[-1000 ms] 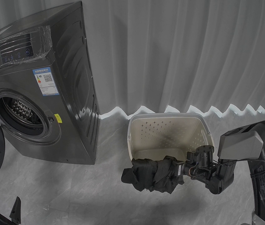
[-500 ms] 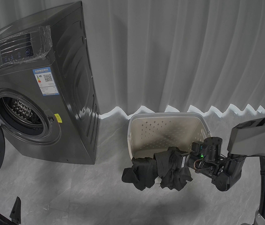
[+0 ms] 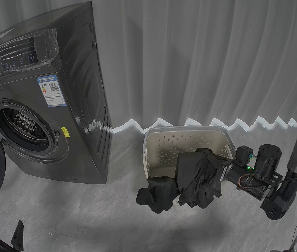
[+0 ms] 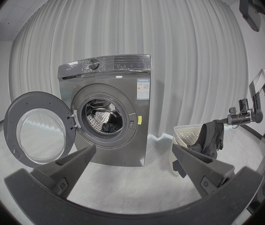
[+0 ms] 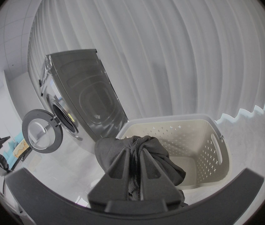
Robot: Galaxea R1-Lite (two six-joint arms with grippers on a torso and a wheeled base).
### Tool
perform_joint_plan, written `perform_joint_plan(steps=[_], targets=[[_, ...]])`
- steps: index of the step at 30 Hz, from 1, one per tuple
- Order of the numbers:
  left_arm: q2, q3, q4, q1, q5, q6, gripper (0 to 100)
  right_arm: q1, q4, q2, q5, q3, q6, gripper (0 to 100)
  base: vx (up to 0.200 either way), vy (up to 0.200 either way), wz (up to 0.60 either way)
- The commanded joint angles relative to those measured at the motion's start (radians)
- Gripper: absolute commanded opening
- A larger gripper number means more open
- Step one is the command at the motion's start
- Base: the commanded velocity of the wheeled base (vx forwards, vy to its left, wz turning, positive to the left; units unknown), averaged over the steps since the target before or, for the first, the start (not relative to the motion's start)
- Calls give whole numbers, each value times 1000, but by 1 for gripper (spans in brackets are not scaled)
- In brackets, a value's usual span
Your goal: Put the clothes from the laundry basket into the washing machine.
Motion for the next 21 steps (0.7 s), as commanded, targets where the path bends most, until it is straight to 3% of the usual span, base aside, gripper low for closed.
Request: perform_joint_plan(steps=[1, 6, 7, 8, 16, 21], targets=[[-15, 16, 0, 0, 0, -2, 100, 62, -4, -169, 0, 48, 34, 0, 0, 0, 0], [-15, 16, 0, 0, 0, -2, 100, 83, -3, -227, -7, 48, 10, 0, 0, 0, 0], [-15, 16, 0, 0, 0, 0, 100, 82, -1, -250, -5, 47, -36, 0, 0, 0, 0], [-15, 16, -2, 0, 0, -2, 100, 82, -1, -258, -5, 45, -46, 0, 0, 0, 0], [-15, 16, -2, 1, -3, -6, 100, 79, 4, -323, -11, 37, -62, 0, 0, 0, 0], [-15, 16, -2, 0, -5, 1, 100, 69, 5, -346, -10, 33, -88, 0, -200, 0, 0]])
